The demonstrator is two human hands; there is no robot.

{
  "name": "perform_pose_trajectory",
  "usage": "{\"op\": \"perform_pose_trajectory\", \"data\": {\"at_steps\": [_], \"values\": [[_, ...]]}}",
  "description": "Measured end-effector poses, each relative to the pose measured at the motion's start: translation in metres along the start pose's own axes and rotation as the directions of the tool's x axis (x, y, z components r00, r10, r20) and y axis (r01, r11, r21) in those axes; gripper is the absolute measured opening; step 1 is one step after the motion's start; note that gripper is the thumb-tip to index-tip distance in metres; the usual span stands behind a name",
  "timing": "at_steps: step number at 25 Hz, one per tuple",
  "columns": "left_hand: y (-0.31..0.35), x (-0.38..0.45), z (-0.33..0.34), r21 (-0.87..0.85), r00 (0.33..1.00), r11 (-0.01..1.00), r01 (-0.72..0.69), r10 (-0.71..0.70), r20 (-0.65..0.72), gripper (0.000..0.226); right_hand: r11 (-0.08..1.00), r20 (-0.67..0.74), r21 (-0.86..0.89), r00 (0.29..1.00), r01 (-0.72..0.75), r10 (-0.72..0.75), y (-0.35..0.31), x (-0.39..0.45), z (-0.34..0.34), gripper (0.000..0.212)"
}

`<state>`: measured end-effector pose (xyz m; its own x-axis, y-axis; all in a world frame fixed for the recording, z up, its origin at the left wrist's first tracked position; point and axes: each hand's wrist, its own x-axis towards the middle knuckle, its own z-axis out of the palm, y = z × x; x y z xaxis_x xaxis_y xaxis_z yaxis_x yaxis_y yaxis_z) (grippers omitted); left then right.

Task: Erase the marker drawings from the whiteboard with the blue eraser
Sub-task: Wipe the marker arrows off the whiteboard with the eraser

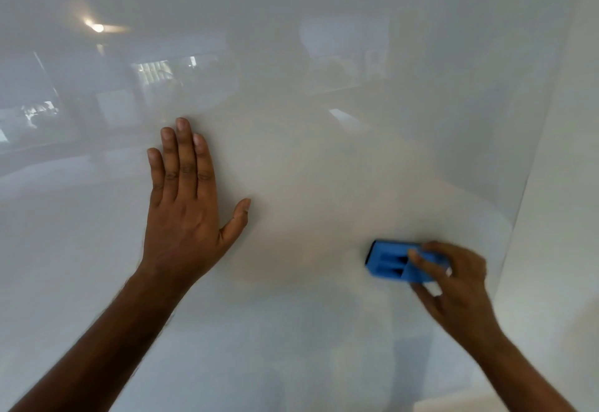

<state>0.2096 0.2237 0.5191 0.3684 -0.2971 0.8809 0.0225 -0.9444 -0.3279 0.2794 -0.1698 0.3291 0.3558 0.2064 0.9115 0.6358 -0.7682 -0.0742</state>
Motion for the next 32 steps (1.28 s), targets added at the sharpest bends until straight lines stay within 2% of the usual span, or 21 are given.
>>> {"op": "perform_pose_trajectory", "data": {"at_steps": [3, 6, 8, 11, 13, 15, 18, 21, 24, 26, 28, 30, 32], "values": [[0.002, 0.000, -0.001, 0.000, 1.000, 1.000, 0.005, -0.005, 0.009, 0.097, 0.969, -0.120, 0.095, 0.963, -0.230, 0.241, 0.012, 0.028, -0.020, 0.055], [0.005, 0.000, -0.002, 0.006, 1.000, 1.000, 0.008, -0.008, 0.018, 0.098, 0.928, -0.173, 0.208, 0.922, -0.310, 0.347, 0.000, 0.034, -0.013, 0.064], [0.006, 0.000, -0.002, 0.010, 1.000, 1.000, 0.009, -0.009, 0.023, 0.098, 0.955, -0.169, 0.180, 0.948, -0.238, 0.268, -0.019, 0.021, 0.006, 0.055], [0.005, 0.000, -0.003, -0.002, 0.999, 1.000, 0.005, -0.005, 0.033, 0.098, 0.994, -0.038, 0.111, 0.999, -0.013, 0.017, -0.054, -0.014, 0.039, 0.049], [0.001, 0.000, -0.004, -0.012, 0.999, 1.000, -0.006, 0.006, 0.041, 0.098, 0.990, 0.054, 0.053, 0.990, 0.130, -0.133, -0.059, -0.037, 0.050, 0.051], [-0.002, -0.001, -0.005, -0.016, 0.999, 1.000, -0.023, 0.024, 0.046, 0.097, 0.986, 0.098, 0.014, 0.981, 0.166, -0.167, -0.043, -0.050, 0.047, 0.051], [-0.004, -0.002, -0.005, -0.014, 0.998, 0.999, -0.040, 0.041, 0.056, 0.096, 0.996, 0.020, 0.055, 0.997, -0.070, 0.069, -0.020, -0.041, 0.025, 0.043], [-0.003, -0.002, -0.004, -0.010, 0.997, 0.999, -0.048, 0.048, 0.067, 0.096, 0.921, -0.145, 0.210, 0.921, -0.328, 0.361, -0.023, 0.006, 0.006, 0.057], [-0.005, -0.002, -0.009, -0.032, 0.994, 0.998, -0.059, 0.062, 0.090, 0.095, 0.857, -0.265, 0.372, 0.844, -0.356, 0.466, -0.045, 0.070, -0.002, 0.069], [-0.009, -0.002, -0.014, -0.057, 0.991, 0.995, -0.080, 0.085, 0.101, 0.092, 0.873, -0.312, 0.374, 0.844, -0.312, 0.436, -0.067, 0.108, -0.001, 0.068], [-0.013, -0.003, -0.019, -0.091, 0.988, 0.991, -0.098, 0.108, 0.111, 0.089, 0.925, -0.319, 0.301, 0.890, -0.232, 0.327, -0.094, 0.129, 0.005, 0.064], [-0.018, -0.006, -0.023, -0.119, 0.986, 0.988, -0.103, 0.117, 0.120, 0.087, 0.974, -0.249, 0.209, 0.959, -0.086, 0.138, -0.117, 0.122, 0.018, 0.062], [-0.024, -0.014, -0.025, -0.135, 0.983, 0.985, -0.110, 0.128, 0.130, 0.085, 0.992, -0.130, 0.098, 0.989, 0.082, -0.069, -0.123, 0.089, 0.033, 0.066]]}}
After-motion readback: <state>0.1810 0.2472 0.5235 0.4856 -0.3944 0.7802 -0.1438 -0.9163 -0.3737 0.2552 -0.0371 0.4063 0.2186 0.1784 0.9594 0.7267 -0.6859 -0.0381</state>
